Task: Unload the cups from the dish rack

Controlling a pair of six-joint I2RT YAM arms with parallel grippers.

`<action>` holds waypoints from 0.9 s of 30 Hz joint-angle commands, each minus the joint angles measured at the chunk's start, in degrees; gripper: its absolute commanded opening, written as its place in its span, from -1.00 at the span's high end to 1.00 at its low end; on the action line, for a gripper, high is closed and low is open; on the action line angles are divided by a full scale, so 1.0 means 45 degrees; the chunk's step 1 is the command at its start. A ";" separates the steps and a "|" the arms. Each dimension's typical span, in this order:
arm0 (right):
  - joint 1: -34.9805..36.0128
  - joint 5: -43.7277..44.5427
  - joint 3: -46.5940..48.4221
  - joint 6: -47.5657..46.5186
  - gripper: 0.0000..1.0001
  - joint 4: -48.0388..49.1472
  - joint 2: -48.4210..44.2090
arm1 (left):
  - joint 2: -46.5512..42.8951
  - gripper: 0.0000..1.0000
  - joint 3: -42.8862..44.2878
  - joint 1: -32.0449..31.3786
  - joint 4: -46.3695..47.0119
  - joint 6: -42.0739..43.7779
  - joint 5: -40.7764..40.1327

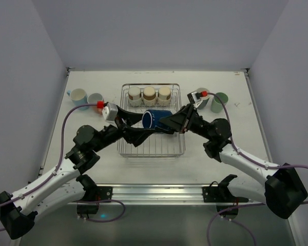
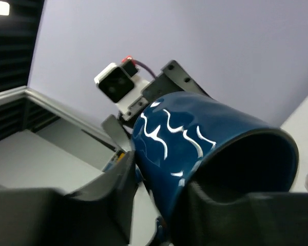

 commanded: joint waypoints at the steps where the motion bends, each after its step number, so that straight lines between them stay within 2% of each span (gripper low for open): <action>1: 0.0192 0.0212 0.0524 0.0327 0.48 0.2575 -0.0132 | -0.0277 0.68 0.0005 0.0074 0.0702 -0.0088 0.0365; 2: 0.0192 0.0232 0.0505 0.0326 0.58 0.2750 -0.0171 | -0.0355 0.37 0.0043 0.0074 0.0486 0.0009 0.0113; 3: 0.0192 0.0213 0.0485 0.0288 0.66 0.2791 -0.0210 | -0.0433 0.16 0.0083 0.0074 0.0232 0.0087 -0.0025; 4: 0.0173 0.0194 0.0524 0.0171 0.87 0.2791 -0.0249 | -0.0570 -0.19 0.0141 0.0074 -0.0196 0.0165 -0.0104; 5: 0.0172 0.0232 0.0505 0.0132 0.98 0.2617 -0.0269 | -0.0648 -0.33 0.0161 0.0074 -0.0374 0.0321 -0.0221; 7: 0.0192 0.0271 0.0485 -0.0043 1.00 0.2498 -0.0308 | -0.0804 -0.56 0.0219 0.0074 -0.0997 0.0439 -0.0338; 9: 0.0192 0.0233 0.0543 -0.0103 1.00 0.2362 -0.0288 | -0.0902 -0.93 0.0395 0.0074 -0.1448 0.0673 -0.0572; 10: 0.0173 0.0213 0.0563 -0.0277 1.00 0.2245 -0.0288 | -0.1038 -1.00 0.0473 0.0074 -0.1992 0.0732 -0.0651; 13: 0.0095 0.0193 0.0816 -0.1075 1.00 0.1174 -0.0444 | -0.1448 -1.00 0.1000 0.0054 -0.3436 0.1181 -0.1450; 18: -0.0119 0.0408 0.1675 -0.2913 1.00 -0.2264 -0.1146 | -0.2055 -1.00 0.1820 0.0074 -0.5022 0.1845 -0.2759; 20: -0.0431 0.0505 0.1910 -0.3908 1.00 -0.3838 -0.1729 | -0.2153 -1.00 0.2191 0.0074 -0.6310 0.2156 -0.3575; 21: -0.0858 0.0583 0.2065 -0.5072 1.00 -0.4700 -0.2004 | -0.2192 -1.00 0.2289 0.0054 -0.7087 0.2294 -0.3697; 22: -0.1056 0.1145 0.2628 -0.5876 1.00 -0.5946 -0.2278 | -0.2192 -1.00 0.2464 0.0074 -0.7501 0.2411 -0.4201; 23: -0.1213 0.1730 0.3001 -0.6871 1.00 -0.8801 -0.2803 | -0.2192 -1.00 0.2504 0.0074 -0.7872 0.2625 -0.4825; 24: -0.1388 0.2568 0.3410 -0.8775 1.00 -1.0222 -0.3021 | -0.2192 -1.00 0.2543 0.0074 -0.8591 0.2724 -0.5179; 25: -0.1487 0.4510 0.4091 -0.9587 1.00 -1.2537 -0.3139 | -0.2153 -1.00 0.2544 0.0074 -0.8947 0.2821 -0.5453; 27: -0.1933 0.6376 0.4603 -1.1557 1.00 -1.4349 -0.3102 | -0.2075 -1.00 0.2389 0.0074 -0.9475 0.3017 -0.6254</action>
